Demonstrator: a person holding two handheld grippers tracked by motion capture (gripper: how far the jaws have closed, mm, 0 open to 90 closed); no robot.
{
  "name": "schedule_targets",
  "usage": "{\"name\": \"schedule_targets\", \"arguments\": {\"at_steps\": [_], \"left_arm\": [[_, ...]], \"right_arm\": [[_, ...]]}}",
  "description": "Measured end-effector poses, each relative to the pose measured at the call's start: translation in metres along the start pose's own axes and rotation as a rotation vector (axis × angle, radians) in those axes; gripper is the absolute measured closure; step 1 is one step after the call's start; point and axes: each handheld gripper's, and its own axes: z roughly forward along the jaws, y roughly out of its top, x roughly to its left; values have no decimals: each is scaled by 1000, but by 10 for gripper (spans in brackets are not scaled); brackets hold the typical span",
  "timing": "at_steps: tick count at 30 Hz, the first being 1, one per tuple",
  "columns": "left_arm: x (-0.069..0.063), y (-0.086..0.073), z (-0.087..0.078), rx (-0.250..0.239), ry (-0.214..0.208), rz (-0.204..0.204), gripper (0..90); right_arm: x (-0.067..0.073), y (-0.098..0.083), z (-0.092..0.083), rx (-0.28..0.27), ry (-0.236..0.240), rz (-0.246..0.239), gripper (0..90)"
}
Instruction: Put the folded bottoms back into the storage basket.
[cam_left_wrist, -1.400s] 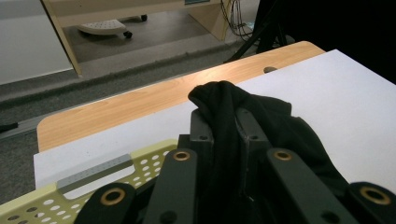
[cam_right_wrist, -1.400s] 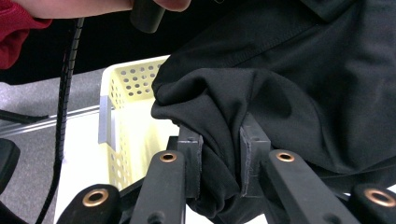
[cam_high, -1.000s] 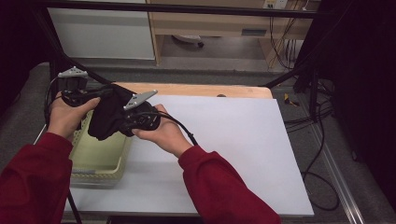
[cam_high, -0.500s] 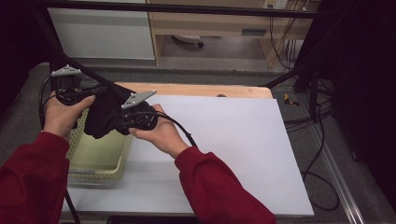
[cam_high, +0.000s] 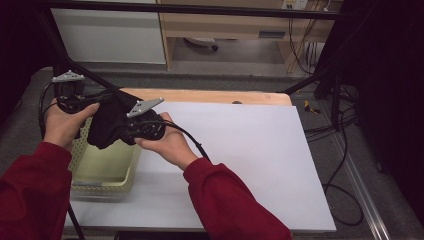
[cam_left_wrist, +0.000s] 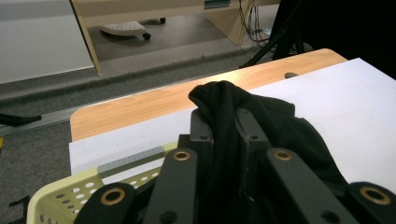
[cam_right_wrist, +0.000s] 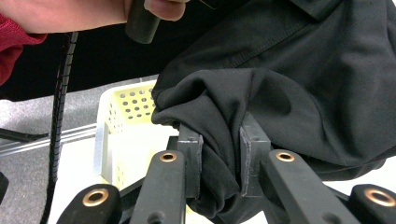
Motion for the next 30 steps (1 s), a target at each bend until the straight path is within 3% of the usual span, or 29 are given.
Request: {"name": "schedule_targets", "arguments": {"at_steps": [15, 30], "left_arm": [[8, -15, 5, 48, 25, 7, 801], [13, -26, 7, 64, 32, -1, 801]], "right_arm": [[5, -10, 25, 11, 23, 9, 750], [9, -17, 43, 25, 34, 23, 749]]}}
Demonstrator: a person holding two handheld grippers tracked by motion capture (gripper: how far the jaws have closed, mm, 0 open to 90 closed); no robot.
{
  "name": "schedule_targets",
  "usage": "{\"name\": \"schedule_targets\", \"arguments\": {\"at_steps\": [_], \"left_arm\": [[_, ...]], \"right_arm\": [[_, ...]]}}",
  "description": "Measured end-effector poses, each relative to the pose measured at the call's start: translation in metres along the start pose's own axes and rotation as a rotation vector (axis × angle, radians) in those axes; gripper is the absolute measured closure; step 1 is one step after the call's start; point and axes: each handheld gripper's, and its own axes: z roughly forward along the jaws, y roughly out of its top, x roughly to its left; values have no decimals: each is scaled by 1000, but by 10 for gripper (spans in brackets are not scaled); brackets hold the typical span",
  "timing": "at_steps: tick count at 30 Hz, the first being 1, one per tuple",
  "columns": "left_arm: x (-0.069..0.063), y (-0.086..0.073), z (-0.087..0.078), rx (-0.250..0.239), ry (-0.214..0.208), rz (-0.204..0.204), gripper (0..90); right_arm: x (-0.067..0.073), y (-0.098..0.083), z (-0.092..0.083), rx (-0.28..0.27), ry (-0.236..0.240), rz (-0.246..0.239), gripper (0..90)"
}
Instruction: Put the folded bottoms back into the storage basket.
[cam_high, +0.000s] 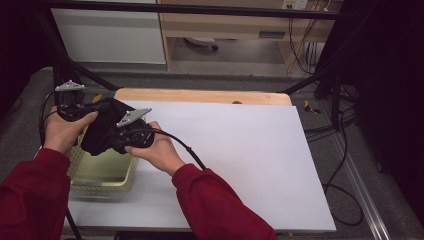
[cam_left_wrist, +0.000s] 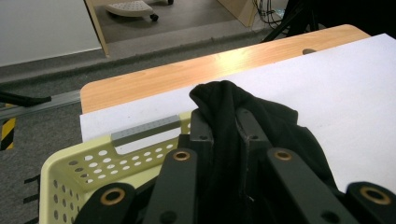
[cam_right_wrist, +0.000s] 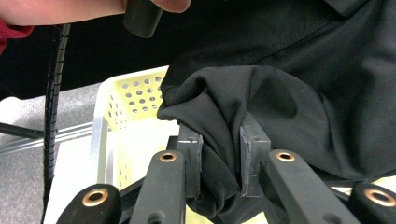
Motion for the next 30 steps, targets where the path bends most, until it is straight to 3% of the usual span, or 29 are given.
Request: {"name": "schedule_targets", "arguments": {"at_steps": [16, 30], "left_arm": [[9, -10, 8, 28, 26, -12, 800], [18, -28, 17, 93, 34, -23, 796]], "right_arm": [[0, -7, 19, 30, -3, 13, 748], [-4, -18, 32, 80, 4, 25, 748]]}}
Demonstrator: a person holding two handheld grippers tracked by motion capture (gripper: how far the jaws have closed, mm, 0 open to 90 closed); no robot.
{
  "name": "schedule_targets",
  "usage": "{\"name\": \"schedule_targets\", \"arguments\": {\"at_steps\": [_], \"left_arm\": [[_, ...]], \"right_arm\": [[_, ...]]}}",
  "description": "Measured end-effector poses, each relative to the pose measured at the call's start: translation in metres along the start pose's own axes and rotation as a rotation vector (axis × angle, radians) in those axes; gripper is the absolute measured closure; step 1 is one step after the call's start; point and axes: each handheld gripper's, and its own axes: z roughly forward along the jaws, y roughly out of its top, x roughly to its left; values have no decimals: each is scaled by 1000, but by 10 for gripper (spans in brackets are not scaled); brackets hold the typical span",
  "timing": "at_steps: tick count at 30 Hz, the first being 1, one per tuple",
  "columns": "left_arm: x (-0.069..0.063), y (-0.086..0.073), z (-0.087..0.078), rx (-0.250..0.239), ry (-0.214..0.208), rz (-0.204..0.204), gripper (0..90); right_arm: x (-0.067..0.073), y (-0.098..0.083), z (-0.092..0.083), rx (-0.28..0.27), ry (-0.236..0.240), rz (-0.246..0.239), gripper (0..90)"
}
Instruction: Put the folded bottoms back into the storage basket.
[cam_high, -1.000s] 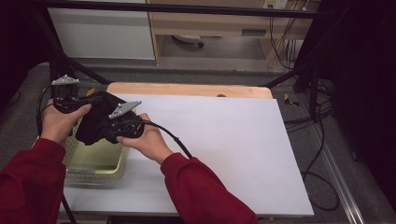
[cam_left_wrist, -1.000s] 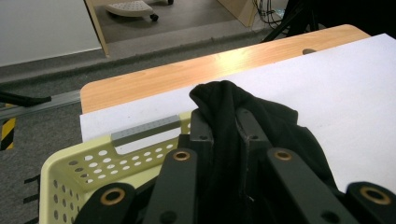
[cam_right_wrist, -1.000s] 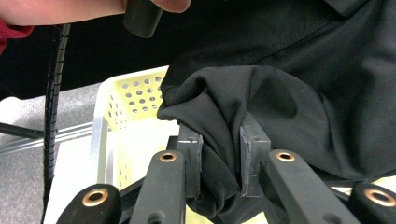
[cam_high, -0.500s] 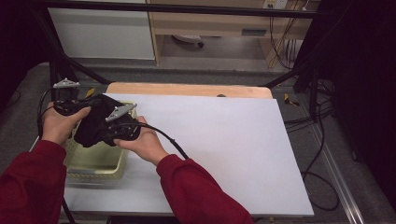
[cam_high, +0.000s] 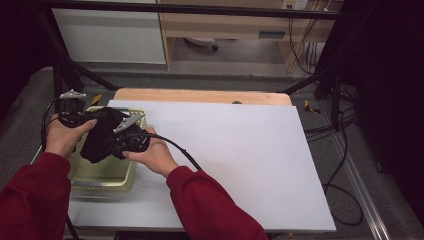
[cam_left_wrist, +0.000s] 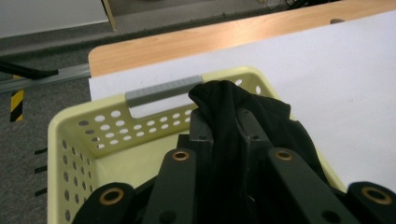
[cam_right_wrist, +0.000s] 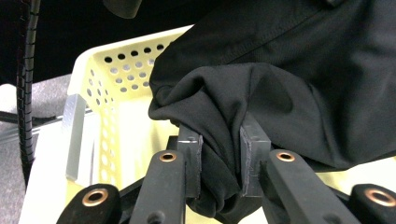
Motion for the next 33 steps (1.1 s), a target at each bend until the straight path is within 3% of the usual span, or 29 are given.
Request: {"name": "schedule_targets", "arguments": {"at_steps": [13, 16, 17, 19, 21, 24, 29, 33], "left_arm": [[-3, -8, 6, 10, -10, -2, 793], [-2, -12, 10, 3, -22, -13, 774], [-1, -13, 11, 10, -31, -16, 739], [-1, -13, 13, 10, -19, -18, 550], [-3, -14, 11, -9, 41, -1, 396], [-7, -13, 5, -37, 64, -6, 211], [-19, -12, -7, -99, 60, -19, 160], [-31, -15, -15, -145, 53, -18, 131]], "right_arm": [[3, -4, 5, 25, 8, -2, 743], [3, -5, 7, 44, 20, 19, 683], [4, -6, 7, 55, 20, 23, 619], [6, -7, 6, 80, 18, 31, 458], [8, -7, 1, 93, -3, 33, 345], [12, -7, -11, 74, -48, 10, 221], [17, -10, -35, 41, -108, -23, 132], [18, -15, -54, 31, -130, -19, 92]]}}
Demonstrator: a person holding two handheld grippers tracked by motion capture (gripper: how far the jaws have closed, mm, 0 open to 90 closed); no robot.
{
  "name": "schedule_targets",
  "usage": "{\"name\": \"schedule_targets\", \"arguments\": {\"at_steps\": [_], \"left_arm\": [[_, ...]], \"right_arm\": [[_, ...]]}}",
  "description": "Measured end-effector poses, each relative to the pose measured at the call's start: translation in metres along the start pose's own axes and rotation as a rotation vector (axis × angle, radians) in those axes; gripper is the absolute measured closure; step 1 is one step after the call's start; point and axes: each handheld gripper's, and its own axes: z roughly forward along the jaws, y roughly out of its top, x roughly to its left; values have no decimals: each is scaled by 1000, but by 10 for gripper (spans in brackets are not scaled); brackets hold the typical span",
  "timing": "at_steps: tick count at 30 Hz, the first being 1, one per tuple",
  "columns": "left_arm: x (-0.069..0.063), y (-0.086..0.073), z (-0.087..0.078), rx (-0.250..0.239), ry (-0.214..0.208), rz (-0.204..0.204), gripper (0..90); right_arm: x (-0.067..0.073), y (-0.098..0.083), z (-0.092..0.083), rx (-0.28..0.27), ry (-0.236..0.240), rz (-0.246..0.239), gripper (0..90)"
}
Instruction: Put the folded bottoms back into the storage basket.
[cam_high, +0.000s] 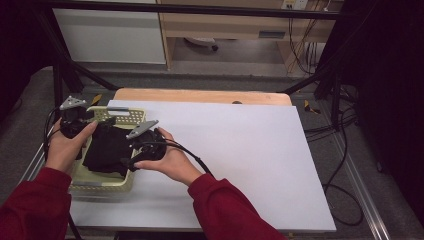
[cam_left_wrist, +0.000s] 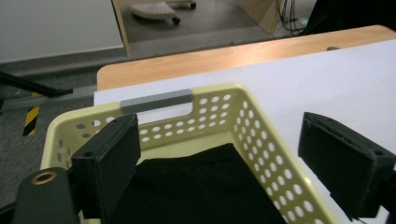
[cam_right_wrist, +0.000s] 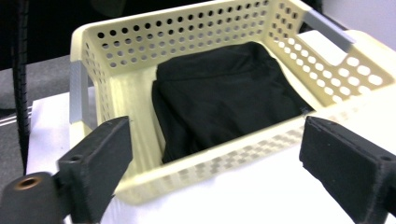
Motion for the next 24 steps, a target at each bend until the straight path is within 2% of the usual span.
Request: {"name": "schedule_targets", "arguments": {"at_steps": [4, 7, 13, 15, 19, 24], "left_arm": [[-10, -6, 0, -16, -41, -14, 84], [-18, -9, 0, -18, -37, -10, 82], [-38, -14, -9, -60, -69, 1, 74], [-45, -16, -10, -63, -81, 18, 72], [-60, -21, -14, -80, -114, 27, 71], [-76, -36, -20, -100, -167, 14, 72]], "right_arm": [[-5, -9, -16, -9, -38, 14, 66], [-10, -14, -27, -12, -72, 16, 55], [-20, -23, -56, -41, -100, 42, 41], [-24, -26, -65, -47, -108, 56, 41], [-30, -33, -82, -67, -128, 69, 37], [-36, -40, -100, -62, -149, 85, 37]]}}
